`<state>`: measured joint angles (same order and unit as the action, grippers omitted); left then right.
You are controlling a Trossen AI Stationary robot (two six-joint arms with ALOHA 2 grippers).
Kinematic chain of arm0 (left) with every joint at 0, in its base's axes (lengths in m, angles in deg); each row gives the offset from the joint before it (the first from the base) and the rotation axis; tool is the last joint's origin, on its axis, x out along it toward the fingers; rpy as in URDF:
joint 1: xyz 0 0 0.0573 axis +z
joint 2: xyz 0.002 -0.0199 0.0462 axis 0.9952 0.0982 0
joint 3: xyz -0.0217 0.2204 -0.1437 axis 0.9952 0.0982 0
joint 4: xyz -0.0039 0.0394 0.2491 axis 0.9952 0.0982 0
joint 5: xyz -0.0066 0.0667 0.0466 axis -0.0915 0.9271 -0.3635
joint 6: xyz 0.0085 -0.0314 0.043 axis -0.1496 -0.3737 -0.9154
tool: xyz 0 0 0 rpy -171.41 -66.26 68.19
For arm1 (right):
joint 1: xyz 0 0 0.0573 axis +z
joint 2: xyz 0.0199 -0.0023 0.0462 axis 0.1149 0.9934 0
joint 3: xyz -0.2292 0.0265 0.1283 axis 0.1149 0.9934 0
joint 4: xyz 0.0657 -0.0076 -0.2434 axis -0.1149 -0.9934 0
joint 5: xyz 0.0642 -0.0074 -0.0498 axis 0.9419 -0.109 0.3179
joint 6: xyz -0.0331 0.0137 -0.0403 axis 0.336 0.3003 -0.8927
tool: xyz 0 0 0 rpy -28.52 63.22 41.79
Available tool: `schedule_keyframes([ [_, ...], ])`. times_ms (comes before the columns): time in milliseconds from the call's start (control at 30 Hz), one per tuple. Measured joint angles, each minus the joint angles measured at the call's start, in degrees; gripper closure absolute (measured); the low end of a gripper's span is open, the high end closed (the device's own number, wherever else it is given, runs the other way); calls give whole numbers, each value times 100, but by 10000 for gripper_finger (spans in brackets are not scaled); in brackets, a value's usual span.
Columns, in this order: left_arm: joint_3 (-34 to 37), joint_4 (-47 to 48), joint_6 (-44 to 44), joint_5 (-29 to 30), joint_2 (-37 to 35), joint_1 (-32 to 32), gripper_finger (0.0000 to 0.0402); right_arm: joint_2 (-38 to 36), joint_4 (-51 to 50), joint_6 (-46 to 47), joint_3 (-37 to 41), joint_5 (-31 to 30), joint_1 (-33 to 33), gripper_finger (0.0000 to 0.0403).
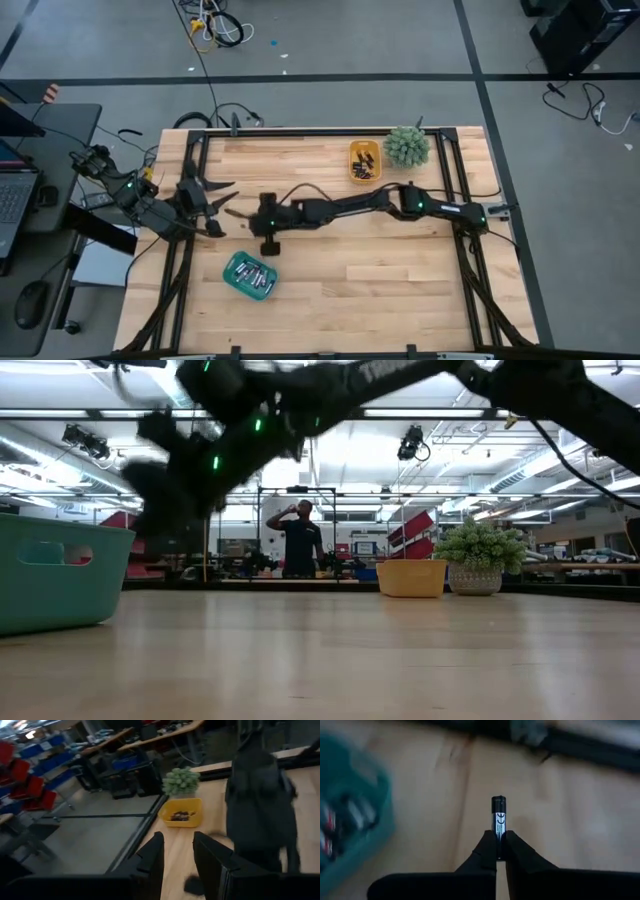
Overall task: Sort batteries
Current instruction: Put the silver battery into the green bin, then return to Home Position
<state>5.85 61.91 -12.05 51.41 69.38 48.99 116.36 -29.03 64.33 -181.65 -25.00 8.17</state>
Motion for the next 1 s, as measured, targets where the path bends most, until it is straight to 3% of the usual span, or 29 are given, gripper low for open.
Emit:
schedule_keyframes([
  [100, 0, -2, 5, 128, -2, 2, 298, -223, 60, -134, -17, 317, -35, 396],
  [300, 0, 7, 39, 125, 0, 2, 298, -245, 207, -88, -13, 2366, 270, 396],
  [400, 47, -29, 131, 101, 0, 0, 298, -123, 416, 100, -14, 2116, 545, 383],
  [500, 143, -44, 202, 90, 15, 2, 298, -68, 364, 244, -4, 1709, 662, 344],
  [733, 214, -24, 641, -373, 50, 2, 298, -196, 267, 451, -17, 1671, 664, 260],
  [900, 252, -99, 839, -569, 128, -5, 298, -580, -492, 96, -14, 1634, 744, 258],
  [1000, 585, -691, 764, -240, 205, -131, 298, -1014, -1269, 37, -23, 1605, 776, 269],
])
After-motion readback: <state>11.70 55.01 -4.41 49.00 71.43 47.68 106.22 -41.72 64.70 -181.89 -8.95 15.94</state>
